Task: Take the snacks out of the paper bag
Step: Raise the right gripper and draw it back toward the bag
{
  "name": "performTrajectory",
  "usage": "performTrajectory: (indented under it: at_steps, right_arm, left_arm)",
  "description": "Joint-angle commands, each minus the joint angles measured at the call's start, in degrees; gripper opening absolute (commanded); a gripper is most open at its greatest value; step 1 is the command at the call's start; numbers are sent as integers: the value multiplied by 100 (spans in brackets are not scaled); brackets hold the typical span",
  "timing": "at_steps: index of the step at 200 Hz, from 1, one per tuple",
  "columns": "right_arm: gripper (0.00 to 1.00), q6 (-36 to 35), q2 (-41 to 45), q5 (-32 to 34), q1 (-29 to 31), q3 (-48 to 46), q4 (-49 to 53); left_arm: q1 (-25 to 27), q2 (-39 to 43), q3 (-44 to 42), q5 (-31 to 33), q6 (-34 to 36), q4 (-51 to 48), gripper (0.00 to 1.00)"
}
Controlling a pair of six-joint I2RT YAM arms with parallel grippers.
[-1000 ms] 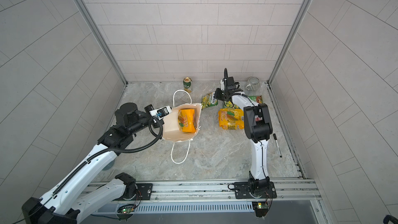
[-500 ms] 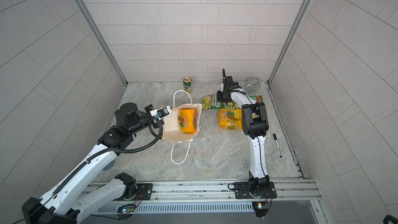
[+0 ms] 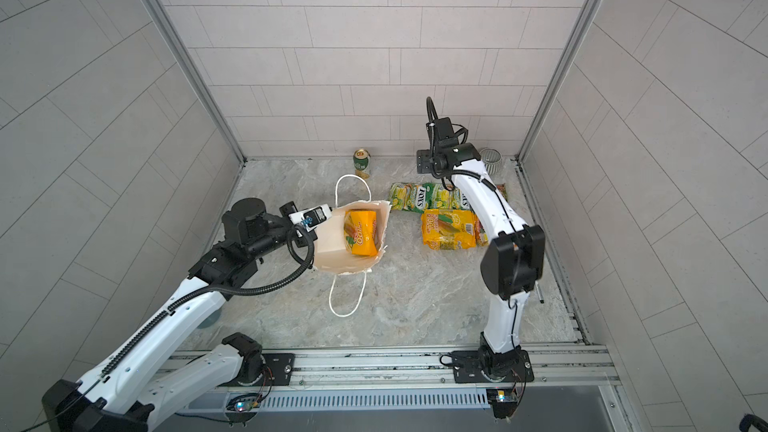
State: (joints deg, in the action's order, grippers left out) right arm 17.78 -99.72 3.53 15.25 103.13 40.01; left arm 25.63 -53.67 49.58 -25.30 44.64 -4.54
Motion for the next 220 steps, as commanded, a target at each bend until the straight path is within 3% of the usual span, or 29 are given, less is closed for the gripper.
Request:
performTrajectory:
  at_steps: [1,7,12,19,24,38,41,50,56,65,87,112,164,182,220]
  right_arm:
    - [99,886,945,-2156,-733,-1519,-1351]
    - [99,1287,1182,-2900,-873,-1983,-1857]
    - [99,1418,1406,-3050,-856,-2286,-2061]
    - [99,1211,1771,-2720,-651,-2559,-2019]
    - [93,947,2049,-2202,-422,-2698,-1910]
    - [71,429,2868,-1002,218,-3257,-2092]
    - [65,440,3042,-913,307,-3363,-2143]
    - [31,642,3466,-879,400,-3635,-2297]
    - [22,710,3711,-1064,448,-3769,-2366]
    - [24,608,3973,-1164,621,-3809,-2262]
    - [20,151,4468,-506,1614,-3802,-1684]
    - [20,240,4657,-112,2606,-3840,-1260]
    - [21,714,4104,701,4598,-3826,-1454]
    - [20,717,3624,937,4936,-3712,-1663]
    - [18,810,2510,812,5018,-3256,-1823]
  left_arm:
    - [59,80,46,-186,-101,367,0]
    - [56,72,43,-223,-113,383,0]
    - [64,73,34,-221,-115,382,0]
    - [74,70,33,-232,-130,393,0]
    - [82,75,19,-245,-126,390,0]
    - [116,104,-17,-199,-82,389,0]
    - [118,109,-26,-189,-67,397,0]
    - [126,115,-45,-186,-52,417,0]
    - [129,111,-32,-188,-52,415,0]
    - [127,94,7,-223,-68,379,0]
    - [126,-33,235,-364,-25,28,0]
    - [133,-96,172,-420,64,98,0]
    - [147,-127,252,-517,8,42,0]
    - [144,-117,273,-554,-17,43,0]
    - [165,-66,293,-496,-61,-4,0]
